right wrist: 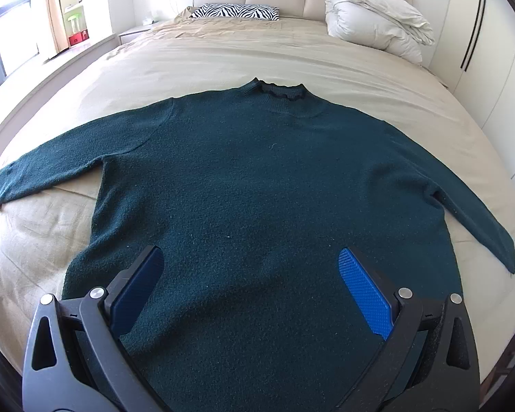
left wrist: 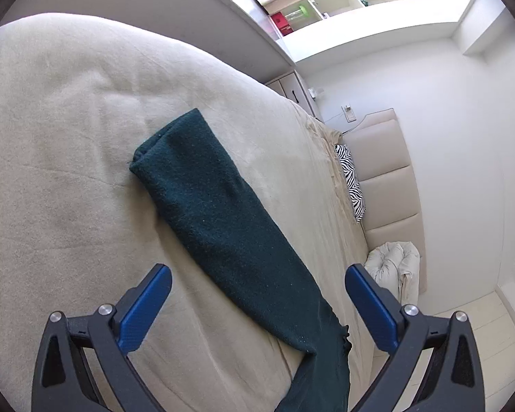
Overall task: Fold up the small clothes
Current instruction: 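Grasp the sweater sleeve cuff with the left gripper and lift it, then lay the held sleeve across the sweater body with the left gripper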
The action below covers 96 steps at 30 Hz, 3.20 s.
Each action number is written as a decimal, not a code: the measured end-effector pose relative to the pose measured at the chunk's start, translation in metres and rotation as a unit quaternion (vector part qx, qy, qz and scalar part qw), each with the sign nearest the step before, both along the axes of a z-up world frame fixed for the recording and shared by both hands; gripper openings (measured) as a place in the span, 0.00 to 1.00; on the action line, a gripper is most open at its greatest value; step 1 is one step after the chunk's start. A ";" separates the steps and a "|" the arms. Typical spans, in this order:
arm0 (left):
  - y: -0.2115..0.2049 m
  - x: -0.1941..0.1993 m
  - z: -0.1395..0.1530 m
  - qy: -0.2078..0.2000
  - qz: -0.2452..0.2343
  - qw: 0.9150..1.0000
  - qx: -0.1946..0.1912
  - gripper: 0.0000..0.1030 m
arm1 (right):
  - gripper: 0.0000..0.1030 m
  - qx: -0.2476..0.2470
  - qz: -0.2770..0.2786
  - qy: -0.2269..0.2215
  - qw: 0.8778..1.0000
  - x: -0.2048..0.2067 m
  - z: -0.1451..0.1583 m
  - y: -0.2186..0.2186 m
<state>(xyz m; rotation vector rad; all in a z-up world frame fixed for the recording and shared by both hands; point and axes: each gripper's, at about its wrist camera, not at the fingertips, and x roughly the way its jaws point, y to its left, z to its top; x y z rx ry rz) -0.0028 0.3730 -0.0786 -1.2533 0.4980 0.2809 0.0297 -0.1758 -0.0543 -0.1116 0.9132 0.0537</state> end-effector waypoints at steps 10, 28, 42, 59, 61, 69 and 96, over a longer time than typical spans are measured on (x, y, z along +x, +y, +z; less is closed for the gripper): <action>0.027 0.024 -0.036 -0.013 0.094 0.993 -0.069 0.62 | 1.00 0.013 -0.006 0.010 1.000 0.008 -0.007 -0.007; -0.263 0.150 0.100 -0.011 -0.286 0.856 0.430 0.10 | 1.00 0.219 -0.044 0.016 0.975 0.031 0.000 -0.101; -0.410 0.101 0.011 0.037 -0.355 0.677 0.644 0.11 | 0.79 0.421 0.079 0.134 0.893 0.130 -0.029 -0.075; -0.398 0.098 0.020 0.023 -0.333 0.689 0.643 0.82 | 0.09 0.311 0.132 0.161 0.928 0.169 -0.070 -0.007; -0.397 0.094 0.023 0.017 -0.333 0.687 0.646 0.88 | 0.08 0.321 0.116 0.149 0.928 0.174 -0.065 -0.023; -0.366 0.094 0.043 -0.001 -0.348 0.723 0.596 0.88 | 0.08 0.276 0.053 0.107 0.954 0.198 -0.042 -0.105; -0.271 0.255 0.015 0.034 -0.400 0.876 0.268 0.17 | 0.08 0.250 -0.073 0.103 0.960 0.229 -0.097 -0.241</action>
